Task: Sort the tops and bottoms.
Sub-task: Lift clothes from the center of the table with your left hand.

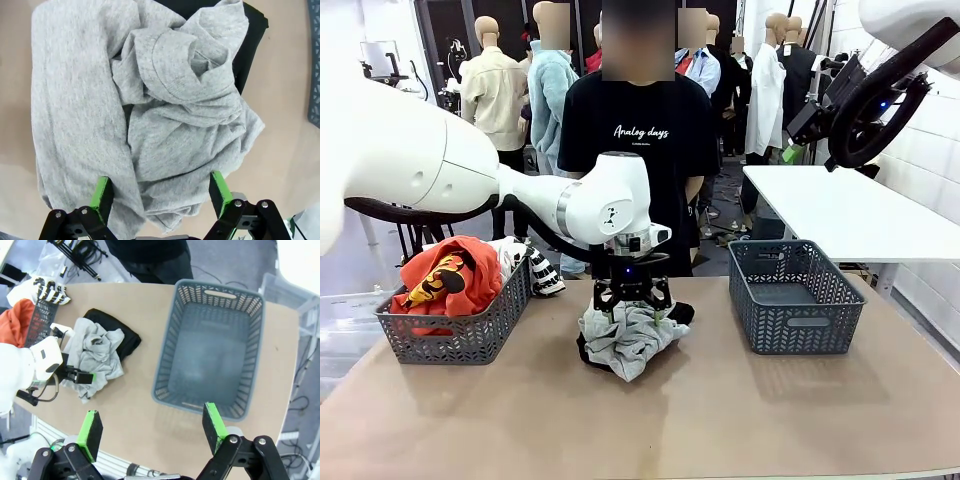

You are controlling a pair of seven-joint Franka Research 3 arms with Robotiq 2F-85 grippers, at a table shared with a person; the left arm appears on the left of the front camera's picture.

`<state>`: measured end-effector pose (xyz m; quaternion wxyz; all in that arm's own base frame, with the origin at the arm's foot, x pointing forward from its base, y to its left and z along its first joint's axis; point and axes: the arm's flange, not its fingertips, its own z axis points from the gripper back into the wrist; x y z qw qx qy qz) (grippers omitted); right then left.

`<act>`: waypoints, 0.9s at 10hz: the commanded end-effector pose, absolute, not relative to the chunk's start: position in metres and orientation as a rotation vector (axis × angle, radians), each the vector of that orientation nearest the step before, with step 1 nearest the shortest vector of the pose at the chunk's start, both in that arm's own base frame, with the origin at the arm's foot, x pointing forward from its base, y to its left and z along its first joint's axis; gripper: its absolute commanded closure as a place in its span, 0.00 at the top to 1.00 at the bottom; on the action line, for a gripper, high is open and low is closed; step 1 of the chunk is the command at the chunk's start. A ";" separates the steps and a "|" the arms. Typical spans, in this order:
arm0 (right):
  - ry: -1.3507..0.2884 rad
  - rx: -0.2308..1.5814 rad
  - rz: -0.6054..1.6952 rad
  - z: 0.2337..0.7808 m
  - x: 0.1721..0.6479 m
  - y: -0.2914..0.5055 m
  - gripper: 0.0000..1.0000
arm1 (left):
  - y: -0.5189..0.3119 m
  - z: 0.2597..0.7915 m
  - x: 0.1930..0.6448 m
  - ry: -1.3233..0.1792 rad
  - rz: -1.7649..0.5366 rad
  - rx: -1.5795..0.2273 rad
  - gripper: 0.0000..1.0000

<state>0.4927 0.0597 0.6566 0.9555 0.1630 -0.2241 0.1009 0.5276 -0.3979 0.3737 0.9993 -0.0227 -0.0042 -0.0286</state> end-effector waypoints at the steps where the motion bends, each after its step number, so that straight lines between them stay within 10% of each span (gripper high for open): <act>1: -0.437 0.313 0.191 0.659 0.493 0.061 1.00 | -0.392 0.367 0.521 -0.066 -0.052 -0.055 0.88; 6: -0.437 0.313 0.191 0.659 0.493 0.061 1.00 | -0.389 0.370 0.518 -0.056 -0.046 -0.028 0.00; 9: -0.437 0.313 0.191 0.659 0.493 0.061 1.00 | -0.385 0.369 0.518 -0.052 -0.025 -0.016 0.00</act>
